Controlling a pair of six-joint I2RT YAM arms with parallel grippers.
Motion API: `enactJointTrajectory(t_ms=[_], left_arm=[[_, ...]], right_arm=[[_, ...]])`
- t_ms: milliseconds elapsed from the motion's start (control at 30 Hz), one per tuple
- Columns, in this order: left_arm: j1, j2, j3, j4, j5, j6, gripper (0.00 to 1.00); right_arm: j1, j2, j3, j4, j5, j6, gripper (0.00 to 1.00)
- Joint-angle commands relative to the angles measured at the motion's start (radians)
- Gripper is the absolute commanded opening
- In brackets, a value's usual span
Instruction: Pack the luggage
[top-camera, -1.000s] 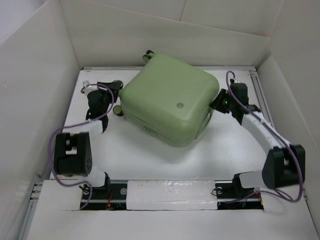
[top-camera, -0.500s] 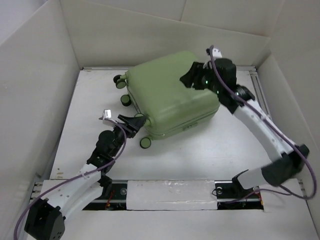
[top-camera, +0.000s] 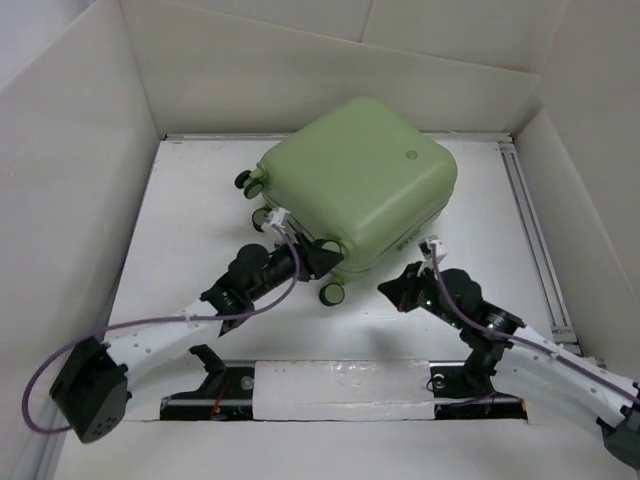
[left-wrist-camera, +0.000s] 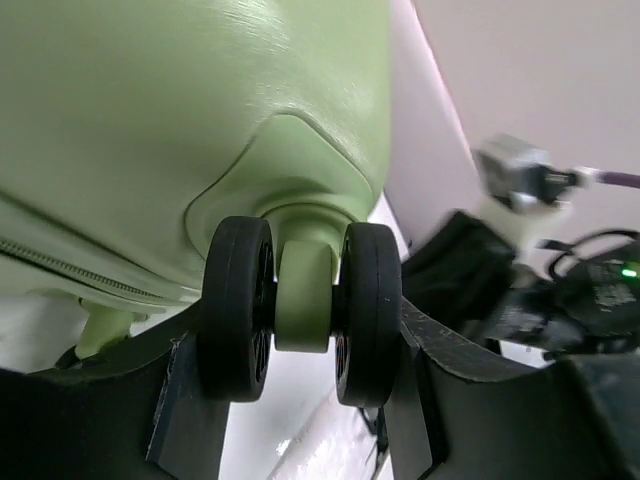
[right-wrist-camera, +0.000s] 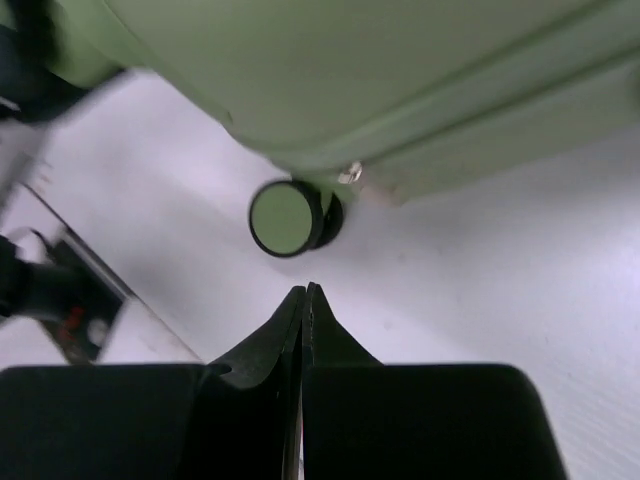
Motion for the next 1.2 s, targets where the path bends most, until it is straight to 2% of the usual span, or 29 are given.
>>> enactJointTrajectory(t_ms=[0, 33, 67, 100, 167, 233, 367, 467, 533, 633, 800, 833, 933, 1067, 1167], left_arm=[[-0.101, 0.093, 0.14, 0.064, 0.037, 0.087, 0.0], [-0.138, 0.136, 0.16, 0.064, 0.037, 0.087, 0.0], [-0.153, 0.15, 0.191, 0.064, 0.023, 0.087, 0.0], [-0.167, 0.16, 0.2, 0.064, 0.023, 0.096, 0.0], [-0.176, 0.145, 0.2, 0.055, -0.001, 0.096, 0.0], [-0.176, 0.111, 0.2, 0.005, -0.068, 0.096, 0.17], [-0.176, -0.016, 0.236, -0.15, -0.2, 0.165, 0.62], [-0.157, -0.073, 0.283, -0.31, -0.305, 0.174, 0.76], [-0.08, -0.121, 0.283, -0.381, -0.346, 0.165, 0.88], [0.037, -0.173, 0.235, -0.39, -0.331, 0.125, 0.91], [0.225, -0.156, 0.203, -0.377, -0.273, 0.055, 0.92], [0.318, -0.133, 0.203, -0.359, -0.189, 0.044, 0.92], [0.481, -0.101, 0.184, -0.295, -0.074, -0.026, 0.92], [0.604, -0.025, 0.156, -0.203, -0.035, -0.09, 0.92], [0.615, 0.048, 0.206, -0.218, -0.052, -0.056, 0.92]], right_arm=[[0.051, 0.093, -0.04, 0.195, 0.014, 0.004, 0.01], [0.075, 0.108, -0.04, 0.181, 0.037, 0.004, 0.05], [0.086, 0.118, -0.04, 0.169, 0.097, 0.004, 0.17], [0.095, 0.109, -0.04, 0.143, 0.124, 0.004, 0.23], [0.105, 0.075, -0.076, 0.143, 0.181, 0.014, 0.33], [0.105, 0.008, -0.107, 0.143, 0.221, 0.023, 0.39], [0.105, -0.056, -0.13, 0.143, 0.307, 0.033, 0.43], [0.105, -0.031, -0.13, 0.143, 0.358, 0.044, 0.43], [0.095, 0.031, -0.121, 0.182, 0.341, 0.033, 0.43], [0.083, 0.114, -0.11, 0.265, 0.24, -0.054, 0.45], [0.074, 0.233, -0.069, 0.31, 0.286, -0.055, 0.47], [0.074, 0.245, -0.069, 0.31, 0.286, -0.055, 0.47], [0.074, 0.254, -0.078, 0.335, 0.322, -0.023, 0.48], [0.074, 0.254, -0.1, 0.335, 0.369, 0.042, 0.49], [0.074, 0.231, -0.139, 0.368, 0.392, 0.057, 0.52]])
